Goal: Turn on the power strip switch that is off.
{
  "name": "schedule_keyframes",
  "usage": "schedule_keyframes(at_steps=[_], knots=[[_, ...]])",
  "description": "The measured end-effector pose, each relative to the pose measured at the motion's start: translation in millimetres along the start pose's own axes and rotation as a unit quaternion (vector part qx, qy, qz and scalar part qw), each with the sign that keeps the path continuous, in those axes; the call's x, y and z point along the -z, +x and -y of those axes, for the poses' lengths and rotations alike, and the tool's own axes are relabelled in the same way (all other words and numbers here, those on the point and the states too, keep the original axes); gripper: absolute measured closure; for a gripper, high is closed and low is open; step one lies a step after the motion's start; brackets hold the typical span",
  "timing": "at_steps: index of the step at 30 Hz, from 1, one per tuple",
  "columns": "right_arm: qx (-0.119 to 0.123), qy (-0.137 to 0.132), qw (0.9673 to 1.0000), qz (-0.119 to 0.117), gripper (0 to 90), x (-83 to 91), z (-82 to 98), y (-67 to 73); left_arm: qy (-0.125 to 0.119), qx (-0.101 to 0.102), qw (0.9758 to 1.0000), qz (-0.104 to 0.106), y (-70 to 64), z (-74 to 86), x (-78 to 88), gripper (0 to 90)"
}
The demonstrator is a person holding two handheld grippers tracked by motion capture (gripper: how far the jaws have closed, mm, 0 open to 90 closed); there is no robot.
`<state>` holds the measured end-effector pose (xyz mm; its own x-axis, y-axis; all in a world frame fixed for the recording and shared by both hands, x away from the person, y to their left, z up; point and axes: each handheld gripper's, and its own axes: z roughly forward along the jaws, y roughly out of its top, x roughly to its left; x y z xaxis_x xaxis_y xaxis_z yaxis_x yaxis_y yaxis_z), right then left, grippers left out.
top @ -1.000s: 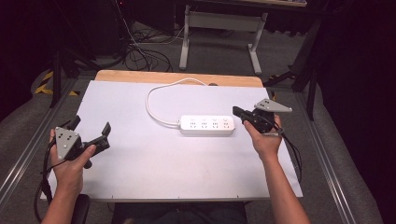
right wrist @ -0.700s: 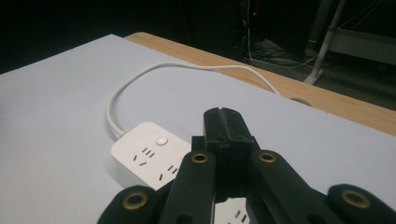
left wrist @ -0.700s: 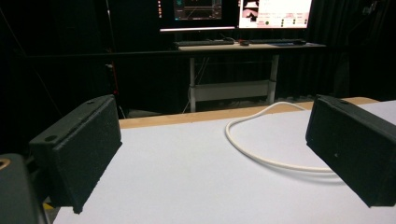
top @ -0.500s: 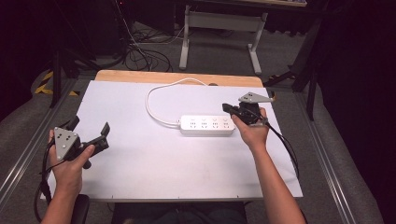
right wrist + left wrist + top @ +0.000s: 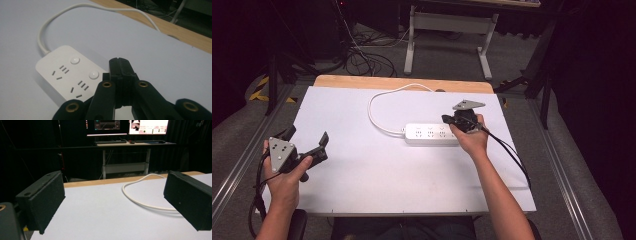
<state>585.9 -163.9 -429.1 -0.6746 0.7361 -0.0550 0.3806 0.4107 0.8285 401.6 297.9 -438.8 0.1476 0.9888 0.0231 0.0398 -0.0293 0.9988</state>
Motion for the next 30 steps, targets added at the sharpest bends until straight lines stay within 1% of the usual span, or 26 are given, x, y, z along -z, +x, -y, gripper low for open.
schedule_keyframes(at_steps=[1,4,5,7,8,12,15,19,24,30], knots=[[0.003,0.013,0.9999,0.003,90.0,-5.6,2.8,-0.1,0.0,0.0,1.0,0.0,0.1,0.0,0.2,3.8],[0.011,0.034,0.9993,0.006,90.0,-13.5,7.1,0.8,0.0,0.001,1.0,-0.001,0.1,0.1,0.5,3.8],[0.011,0.034,0.9993,0.006,90.0,-13.5,7.1,0.8,0.0,0.001,1.0,-0.001,0.1,0.1,0.5,3.9],[0.016,0.047,0.9988,0.008,90.0,-20.5,9.9,0.7,0.0,0.002,1.0,0.0,0.0,0.1,0.7,3.8],[0.016,0.047,0.9988,0.008,90.0,-20.5,9.9,0.7,0.0,0.001,1.0,0.0,-0.1,0.0,0.8,3.8],[0.018,0.064,0.9977,0.013,90.0,-26.8,14.1,0.0,0.0,0.001,1.0,0.0,0.2,0.1,0.5,3.9],[0.014,0.065,0.9977,0.015,90.0,-27.3,13.8,0.1,0.0,0.001,1.0,0.0,0.3,0.2,0.3,3.9],[0.014,0.068,0.9974,0.019,90.0,-27.8,14.8,0.6,0.0,-0.001,1.0,0.001,-0.5,-0.1,0.4,3.9],[0.001,0.065,0.9977,0.019,90.0,-28.9,17.0,0.4,0.0,-0.001,1.0,0.0,-1.0,0.0,-0.2,3.9],[0.001,0.06,0.998,0.022,90.0,-29.7,19.4,1.6,-0.001,-0.001,1.0,0.001,-1.7,-0.1,-0.1,4.0]])
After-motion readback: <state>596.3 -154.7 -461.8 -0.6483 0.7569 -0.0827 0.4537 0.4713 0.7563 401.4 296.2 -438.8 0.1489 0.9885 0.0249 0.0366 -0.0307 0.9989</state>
